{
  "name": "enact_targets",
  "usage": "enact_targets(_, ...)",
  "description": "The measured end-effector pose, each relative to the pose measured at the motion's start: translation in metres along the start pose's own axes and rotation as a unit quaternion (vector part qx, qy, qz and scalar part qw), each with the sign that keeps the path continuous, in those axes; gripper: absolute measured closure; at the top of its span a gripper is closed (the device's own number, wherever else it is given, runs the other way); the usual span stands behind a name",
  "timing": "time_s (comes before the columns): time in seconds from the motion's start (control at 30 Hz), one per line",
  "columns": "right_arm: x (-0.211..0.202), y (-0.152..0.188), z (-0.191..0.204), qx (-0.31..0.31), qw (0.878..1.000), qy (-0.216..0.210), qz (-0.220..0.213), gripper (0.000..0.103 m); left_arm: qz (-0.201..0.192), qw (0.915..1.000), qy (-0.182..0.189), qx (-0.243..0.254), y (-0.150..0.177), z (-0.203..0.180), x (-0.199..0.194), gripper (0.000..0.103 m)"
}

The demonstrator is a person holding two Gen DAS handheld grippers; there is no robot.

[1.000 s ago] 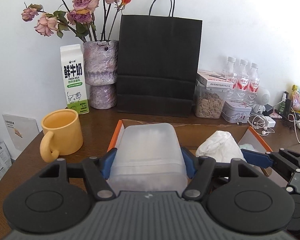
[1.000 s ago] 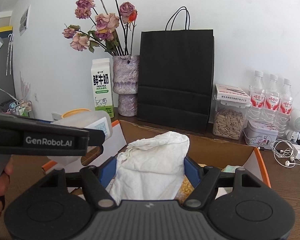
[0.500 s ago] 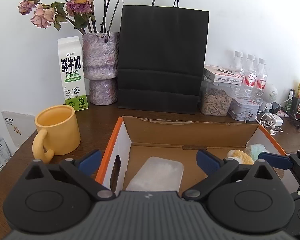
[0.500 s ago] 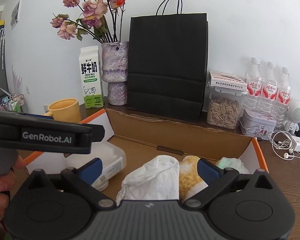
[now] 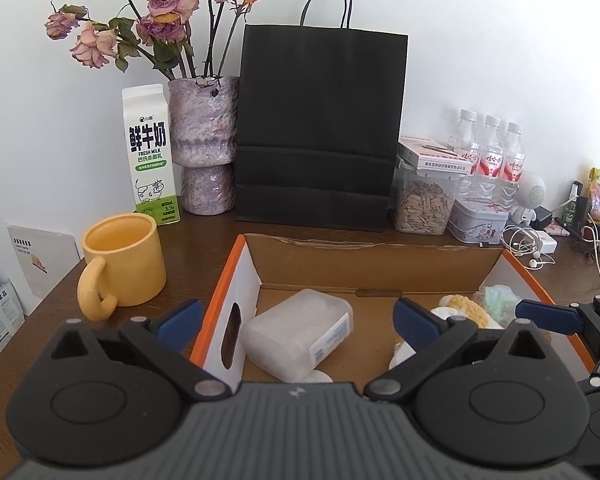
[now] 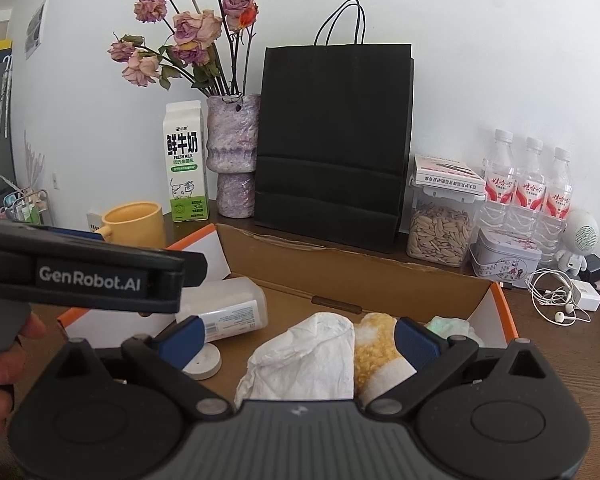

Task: Organize objects
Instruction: 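Carry plastic box and white bag into the cardboard box, then open both tools, then move both open tools back over the table items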

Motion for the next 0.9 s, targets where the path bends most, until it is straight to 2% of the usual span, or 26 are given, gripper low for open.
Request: enact_targets(0.9, -0.114, 0.074, 0.017, 0.006, 1.0, 0.009, 0.01, 0.001, 0.033, 0.9993, -0.019, 0.006, 0.076, -0.001, -0.105, 0.0)
Point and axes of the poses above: each gripper's, at about its wrist camera, not at the fingertips, and x roughly the way its jaws point, z to its left, y to its underside, the point moved 6 cm from there along x, roughly the way its jaws point, and after that the axes turned 8 degrees about z, right-handed, at the moved point
